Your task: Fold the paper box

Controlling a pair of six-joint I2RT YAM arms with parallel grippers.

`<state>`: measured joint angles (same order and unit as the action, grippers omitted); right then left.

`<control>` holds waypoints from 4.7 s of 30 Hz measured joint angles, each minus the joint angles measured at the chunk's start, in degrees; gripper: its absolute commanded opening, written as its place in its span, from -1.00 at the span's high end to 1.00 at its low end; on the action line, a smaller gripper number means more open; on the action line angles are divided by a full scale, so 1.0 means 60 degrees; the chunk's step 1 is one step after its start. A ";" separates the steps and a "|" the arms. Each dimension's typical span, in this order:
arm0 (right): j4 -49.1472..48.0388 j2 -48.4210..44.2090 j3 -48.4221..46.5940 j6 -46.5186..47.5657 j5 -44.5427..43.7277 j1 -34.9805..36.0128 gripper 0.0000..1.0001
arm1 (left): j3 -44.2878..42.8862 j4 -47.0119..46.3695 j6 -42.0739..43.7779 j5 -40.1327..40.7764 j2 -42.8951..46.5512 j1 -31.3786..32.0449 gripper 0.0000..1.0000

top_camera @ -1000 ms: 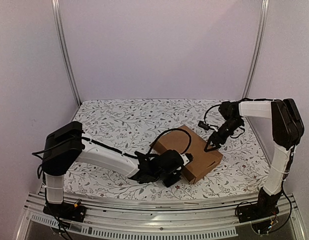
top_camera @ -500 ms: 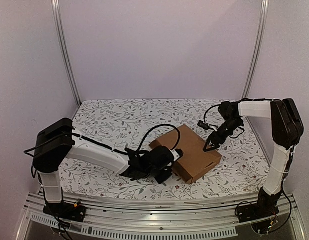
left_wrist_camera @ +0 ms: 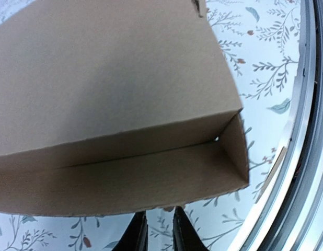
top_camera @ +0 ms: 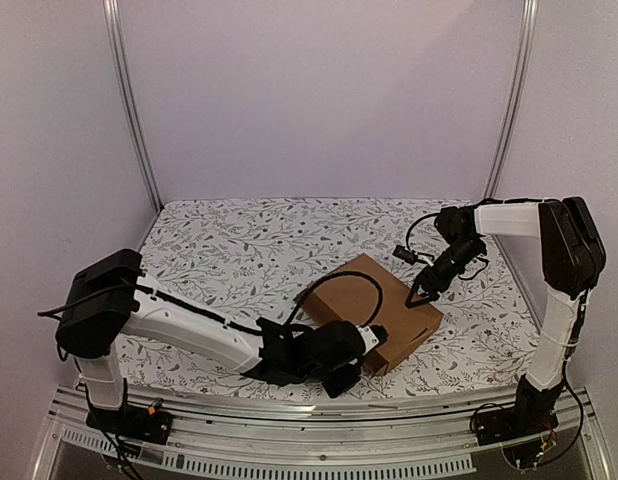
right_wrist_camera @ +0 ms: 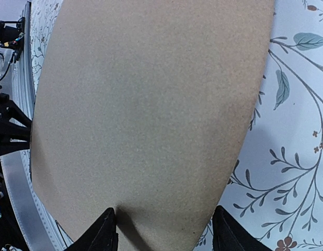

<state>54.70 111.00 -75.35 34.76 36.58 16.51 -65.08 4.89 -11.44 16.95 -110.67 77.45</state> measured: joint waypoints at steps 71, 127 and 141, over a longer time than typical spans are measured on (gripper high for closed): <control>-0.1020 -0.0044 0.0357 -0.0200 0.0637 -0.0514 -0.12 | -0.4594 0.0506 -0.0783 -0.0393 -0.3300 0.0484 0.81; 0.0991 0.1865 -0.3304 -0.0714 -0.0922 0.1439 -0.28 | -0.1096 0.1861 0.1566 -0.2255 -0.0845 -0.3814 0.67; 0.1107 0.1373 -0.3002 -0.0718 -0.0543 0.1497 -0.34 | 0.1413 0.2087 0.0962 -0.1712 0.2543 -0.4375 0.67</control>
<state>61.34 119.24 -93.36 30.46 33.32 25.50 -56.60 17.41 -5.67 6.68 -95.42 51.20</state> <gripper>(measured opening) 0.663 0.173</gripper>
